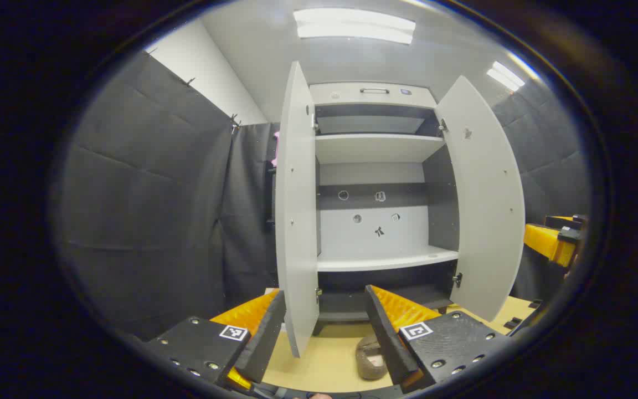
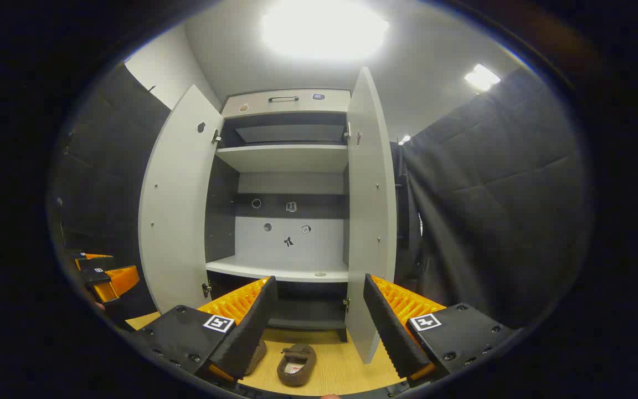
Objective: Grab one shoe with the right hand and put it into the shoe cabinet, grab the other shoe with the left hand and put it into the shoe cabinet; then close the right door with the right hand and the left door with the left hand.
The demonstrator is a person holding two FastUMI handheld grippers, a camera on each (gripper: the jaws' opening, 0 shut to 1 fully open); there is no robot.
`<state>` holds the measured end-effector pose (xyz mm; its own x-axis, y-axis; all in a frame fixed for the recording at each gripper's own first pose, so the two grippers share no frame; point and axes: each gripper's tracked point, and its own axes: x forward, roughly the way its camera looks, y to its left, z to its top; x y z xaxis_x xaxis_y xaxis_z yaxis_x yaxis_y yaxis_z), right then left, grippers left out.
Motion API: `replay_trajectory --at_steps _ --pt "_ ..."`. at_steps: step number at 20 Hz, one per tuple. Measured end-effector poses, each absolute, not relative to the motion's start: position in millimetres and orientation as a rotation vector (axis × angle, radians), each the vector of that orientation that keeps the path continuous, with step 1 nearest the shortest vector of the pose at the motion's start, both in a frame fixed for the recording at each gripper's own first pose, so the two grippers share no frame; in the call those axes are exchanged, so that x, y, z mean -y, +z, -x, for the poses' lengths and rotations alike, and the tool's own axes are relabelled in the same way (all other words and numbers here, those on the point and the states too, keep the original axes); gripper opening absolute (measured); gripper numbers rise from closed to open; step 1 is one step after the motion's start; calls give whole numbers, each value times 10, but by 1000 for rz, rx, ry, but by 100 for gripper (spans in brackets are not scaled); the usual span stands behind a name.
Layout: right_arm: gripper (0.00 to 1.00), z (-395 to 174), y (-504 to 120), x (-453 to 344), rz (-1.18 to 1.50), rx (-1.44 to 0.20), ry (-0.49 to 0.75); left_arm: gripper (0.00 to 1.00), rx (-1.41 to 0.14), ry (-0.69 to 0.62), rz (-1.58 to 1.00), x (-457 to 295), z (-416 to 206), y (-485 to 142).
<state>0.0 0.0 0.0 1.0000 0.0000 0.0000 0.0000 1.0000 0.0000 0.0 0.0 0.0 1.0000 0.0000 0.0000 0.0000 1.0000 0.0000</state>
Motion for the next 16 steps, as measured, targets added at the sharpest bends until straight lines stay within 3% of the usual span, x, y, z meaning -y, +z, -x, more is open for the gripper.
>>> replay_trajectory --at_steps 1,2,4,5,6,7,8,11,14,15,16 --pt "95 10 2 9 -3 -2 2 76 -1 6 -6 -7 27 8" --pt "95 15 -21 6 -8 -7 6 83 -2 8 -8 3 36 19" --pt "99 27 -43 36 -12 -14 6 83 3 9 -2 22 82 40" --pt "95 40 -52 48 -12 -15 6 83 2 10 -2 24 94 31" --pt "99 48 -60 58 -10 -16 5 83 1 16 -5 14 106 32" --pt "95 60 -62 69 -7 -16 5 83 1 18 -7 16 128 32" --pt "99 63 -69 81 -5 -16 4 83 0 22 -7 15 134 30" --pt "95 87 -89 103 -6 -19 5 83 9 27 -19 35 158 45" --pt "99 88 -101 92 -6 -22 14 83 15 25 -19 61 200 74" --pt "95 90 -95 88 -5 -21 17 83 16 26 -19 72 206 72" --pt "99 91 -95 85 -4 -19 21 83 15 29 -20 78 198 70"
